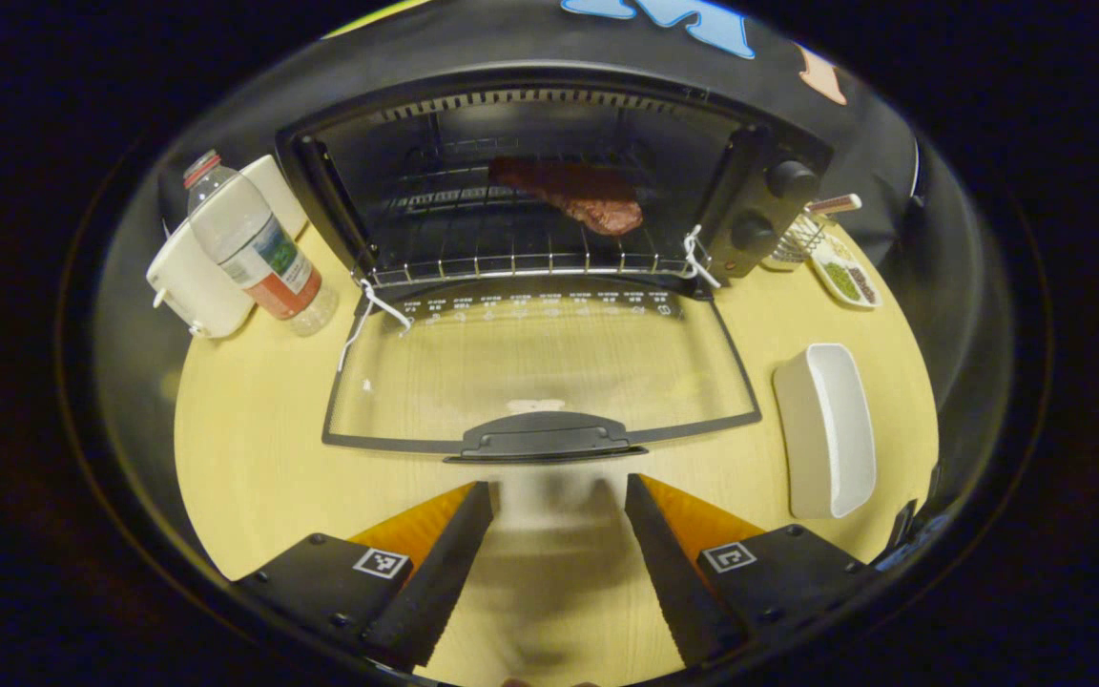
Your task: Open the electric oven with the left hand, put the food in, and close the electric oven.
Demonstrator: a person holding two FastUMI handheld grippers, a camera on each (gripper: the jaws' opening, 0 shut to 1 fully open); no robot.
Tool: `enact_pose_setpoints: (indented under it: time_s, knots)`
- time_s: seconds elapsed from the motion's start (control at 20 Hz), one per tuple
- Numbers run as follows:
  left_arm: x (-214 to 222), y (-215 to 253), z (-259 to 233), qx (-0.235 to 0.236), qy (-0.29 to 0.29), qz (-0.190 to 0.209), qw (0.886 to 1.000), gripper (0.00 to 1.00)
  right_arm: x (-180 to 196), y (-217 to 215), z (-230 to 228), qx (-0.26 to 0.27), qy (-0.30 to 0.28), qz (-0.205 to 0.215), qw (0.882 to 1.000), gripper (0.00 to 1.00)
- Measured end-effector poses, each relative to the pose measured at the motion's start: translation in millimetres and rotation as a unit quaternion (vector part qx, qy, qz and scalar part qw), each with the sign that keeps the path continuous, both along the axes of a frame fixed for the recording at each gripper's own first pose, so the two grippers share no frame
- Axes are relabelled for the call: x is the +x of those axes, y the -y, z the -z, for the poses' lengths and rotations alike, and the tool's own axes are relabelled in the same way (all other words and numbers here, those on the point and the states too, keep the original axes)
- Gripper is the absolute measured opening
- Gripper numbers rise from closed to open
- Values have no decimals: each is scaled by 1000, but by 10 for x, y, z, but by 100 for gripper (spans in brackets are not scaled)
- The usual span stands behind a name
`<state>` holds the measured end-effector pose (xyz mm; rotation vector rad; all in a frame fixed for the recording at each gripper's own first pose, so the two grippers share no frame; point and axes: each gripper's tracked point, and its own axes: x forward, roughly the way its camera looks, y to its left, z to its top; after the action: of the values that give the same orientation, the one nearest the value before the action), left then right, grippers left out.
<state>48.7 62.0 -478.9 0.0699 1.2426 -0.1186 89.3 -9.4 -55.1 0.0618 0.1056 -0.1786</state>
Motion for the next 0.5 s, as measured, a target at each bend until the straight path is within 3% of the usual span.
enact_pose_setpoints:
  time_s: [0.3, 0.35, 0.45, 0.5]
  knots:
    - [88, -34, 159, -1, -17, -4, 1000, 96, -25, 57, 48, -3, -6, 11, 1000, 100]
    - [88, -38, 168, 0, -19, -3, 1000, 100, -18, 52, 72, -1, -9, 11, 1000, 100]
    - [94, -44, 216, 4, -22, 4, 1000, 96, -15, 30, 100, 3, -13, 10, 1000, 100]
    - [106, -43, 233, 5, -24, 5, 1000, 100, -11, 21, 102, 4, -13, 9, 1000, 100]
